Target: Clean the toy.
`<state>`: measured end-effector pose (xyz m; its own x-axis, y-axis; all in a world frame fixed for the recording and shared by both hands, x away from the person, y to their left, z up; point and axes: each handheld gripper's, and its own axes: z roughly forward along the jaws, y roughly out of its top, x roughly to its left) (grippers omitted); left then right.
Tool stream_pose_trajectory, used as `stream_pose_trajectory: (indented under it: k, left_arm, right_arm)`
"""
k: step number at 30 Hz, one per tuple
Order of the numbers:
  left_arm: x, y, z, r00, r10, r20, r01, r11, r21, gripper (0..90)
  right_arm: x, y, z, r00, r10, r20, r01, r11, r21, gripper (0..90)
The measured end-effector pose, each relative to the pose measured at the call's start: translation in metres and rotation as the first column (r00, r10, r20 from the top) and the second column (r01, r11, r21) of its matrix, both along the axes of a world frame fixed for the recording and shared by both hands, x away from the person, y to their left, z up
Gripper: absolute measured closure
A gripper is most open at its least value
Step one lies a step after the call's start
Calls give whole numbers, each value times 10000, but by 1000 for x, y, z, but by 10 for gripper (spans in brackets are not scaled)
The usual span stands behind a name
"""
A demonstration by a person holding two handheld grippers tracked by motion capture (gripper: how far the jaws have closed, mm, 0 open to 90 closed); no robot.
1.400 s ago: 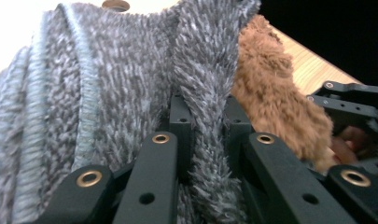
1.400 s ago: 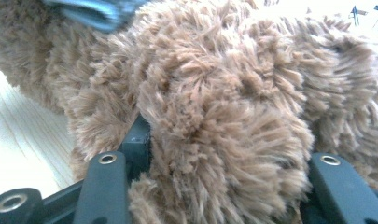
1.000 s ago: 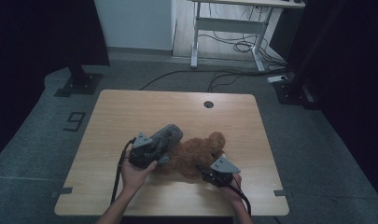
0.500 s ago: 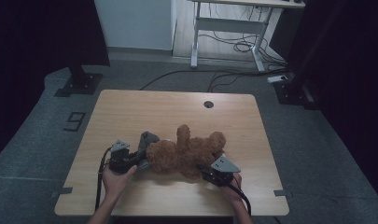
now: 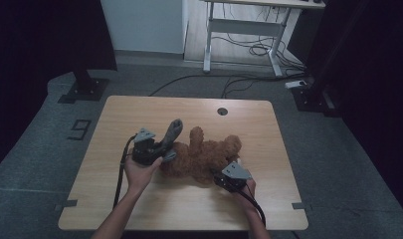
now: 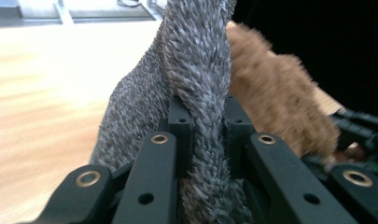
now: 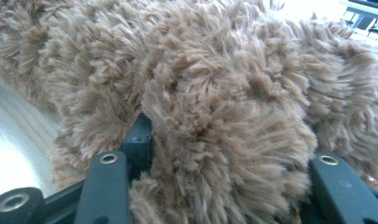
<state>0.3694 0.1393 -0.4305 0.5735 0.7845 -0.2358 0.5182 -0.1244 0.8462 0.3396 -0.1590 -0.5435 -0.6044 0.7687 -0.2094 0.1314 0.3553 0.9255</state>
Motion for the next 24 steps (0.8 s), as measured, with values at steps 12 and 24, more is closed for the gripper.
stream_pose_trajectory:
  k: [12,24]
  left_arm:
    - [6,-27,-32,9931,-572,-1028,576,9983,11,789]
    - [-32,-17,-53,9956,-748,-572,723,9964,-453,798]
  right_arm:
    - [-1,1,0,10000,-50,70,51,10000,-64,423]
    - [-25,-16,18,9937,528,-992,-442,9952,876,192]
